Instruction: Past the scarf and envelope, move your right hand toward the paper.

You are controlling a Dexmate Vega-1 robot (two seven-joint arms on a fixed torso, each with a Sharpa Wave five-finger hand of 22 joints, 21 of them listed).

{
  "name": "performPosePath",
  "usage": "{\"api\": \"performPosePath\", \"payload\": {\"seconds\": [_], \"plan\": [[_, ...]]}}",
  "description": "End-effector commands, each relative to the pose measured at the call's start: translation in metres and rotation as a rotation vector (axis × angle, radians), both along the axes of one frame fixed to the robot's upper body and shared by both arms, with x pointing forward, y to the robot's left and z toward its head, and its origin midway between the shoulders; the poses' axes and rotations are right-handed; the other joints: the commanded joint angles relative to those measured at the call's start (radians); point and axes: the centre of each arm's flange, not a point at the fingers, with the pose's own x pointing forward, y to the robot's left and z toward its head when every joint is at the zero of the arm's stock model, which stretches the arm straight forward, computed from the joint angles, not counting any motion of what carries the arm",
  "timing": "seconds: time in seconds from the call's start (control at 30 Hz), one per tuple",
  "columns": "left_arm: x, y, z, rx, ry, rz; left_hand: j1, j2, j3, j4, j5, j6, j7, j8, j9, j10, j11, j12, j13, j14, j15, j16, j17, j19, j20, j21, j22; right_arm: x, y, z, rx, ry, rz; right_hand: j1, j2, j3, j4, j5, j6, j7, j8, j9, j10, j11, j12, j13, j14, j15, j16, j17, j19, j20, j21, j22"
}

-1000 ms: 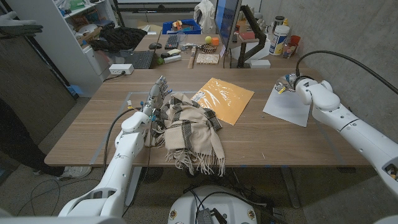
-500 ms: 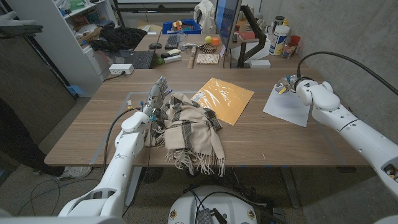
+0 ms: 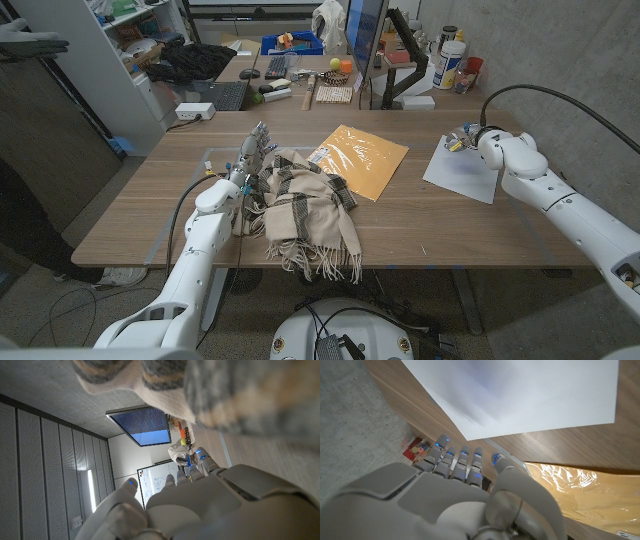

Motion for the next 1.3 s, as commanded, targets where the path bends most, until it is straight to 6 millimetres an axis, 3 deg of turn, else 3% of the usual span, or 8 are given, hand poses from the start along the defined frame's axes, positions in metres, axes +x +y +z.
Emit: {"api": "performPosePath", "payload": {"seconds": [0.03,1.3], "plan": [[-0.001,0.001,-0.001,0.002,0.002,0.005,0.006,0.044,0.000,0.000,0.004,-0.124,-0.001,0.004,0.005,-0.155,0.001,0.004,0.005,-0.192,-0.004,0.002,0.004,-0.206,-0.010,-0.004,0.004,0.003,-0.007,-0.005,0.055,0.020,-0.004,0.008,-0.001,0.000,0.007,-0.002,-0.006,0.003,-0.004,0.006,-0.002,0.003,-0.001,0.001,0.003,-0.046,0.002,0.006,0.002,-0.030,-0.002,0.003],[-0.004,-0.002,0.004,0.031,0.011,0.013,0.006,0.045,-0.003,0.000,0.005,-0.124,-0.002,0.004,0.005,-0.154,0.003,0.004,0.005,-0.193,-0.004,0.002,0.004,-0.205,-0.008,-0.008,0.005,0.006,-0.017,-0.020,0.178,-0.021,0.033,0.013,0.000,-0.003,0.015,-0.003,-0.025,0.008,-0.006,0.006,-0.019,0.003,-0.006,0.002,-0.008,-0.043,-0.002,0.007,0.000,-0.031,-0.010,0.004]]}}
